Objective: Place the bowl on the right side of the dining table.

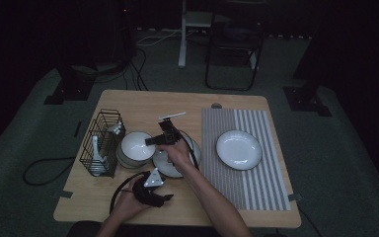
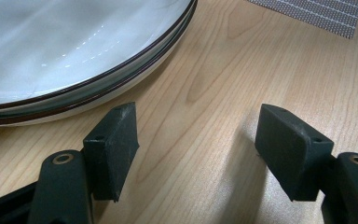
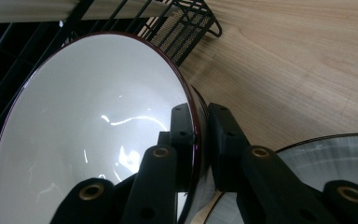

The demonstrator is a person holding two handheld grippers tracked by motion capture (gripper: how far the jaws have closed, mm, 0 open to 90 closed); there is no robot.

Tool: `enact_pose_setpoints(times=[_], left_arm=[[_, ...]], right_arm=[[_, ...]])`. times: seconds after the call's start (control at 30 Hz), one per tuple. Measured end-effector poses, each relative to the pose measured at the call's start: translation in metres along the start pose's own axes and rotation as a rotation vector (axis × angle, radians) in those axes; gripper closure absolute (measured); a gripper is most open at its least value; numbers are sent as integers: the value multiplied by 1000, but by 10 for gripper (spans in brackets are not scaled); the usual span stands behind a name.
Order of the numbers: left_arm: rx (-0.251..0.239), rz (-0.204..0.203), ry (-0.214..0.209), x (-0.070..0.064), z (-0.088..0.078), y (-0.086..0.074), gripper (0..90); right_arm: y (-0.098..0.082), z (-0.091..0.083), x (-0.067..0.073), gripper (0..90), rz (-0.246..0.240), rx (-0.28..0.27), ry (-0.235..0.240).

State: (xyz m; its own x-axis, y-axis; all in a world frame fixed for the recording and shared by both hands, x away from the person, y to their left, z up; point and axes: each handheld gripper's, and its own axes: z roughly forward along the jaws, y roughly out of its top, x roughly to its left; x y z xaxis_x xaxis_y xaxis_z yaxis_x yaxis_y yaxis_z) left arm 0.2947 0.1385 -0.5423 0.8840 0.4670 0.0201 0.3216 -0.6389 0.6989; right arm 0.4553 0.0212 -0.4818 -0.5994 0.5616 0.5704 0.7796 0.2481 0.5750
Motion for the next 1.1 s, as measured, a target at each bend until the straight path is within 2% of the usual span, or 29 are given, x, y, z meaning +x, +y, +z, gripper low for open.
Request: enact_pose_setpoints(times=[0.2, 1.1], left_arm=[[0, 0, 0, 0, 0, 0, 305], [-2, 0, -1, 0, 0, 0, 305]], right_arm=[[-2, -2, -2, 812, 19, -12, 15], [-2, -26, -6, 810, -7, -67, -1]])
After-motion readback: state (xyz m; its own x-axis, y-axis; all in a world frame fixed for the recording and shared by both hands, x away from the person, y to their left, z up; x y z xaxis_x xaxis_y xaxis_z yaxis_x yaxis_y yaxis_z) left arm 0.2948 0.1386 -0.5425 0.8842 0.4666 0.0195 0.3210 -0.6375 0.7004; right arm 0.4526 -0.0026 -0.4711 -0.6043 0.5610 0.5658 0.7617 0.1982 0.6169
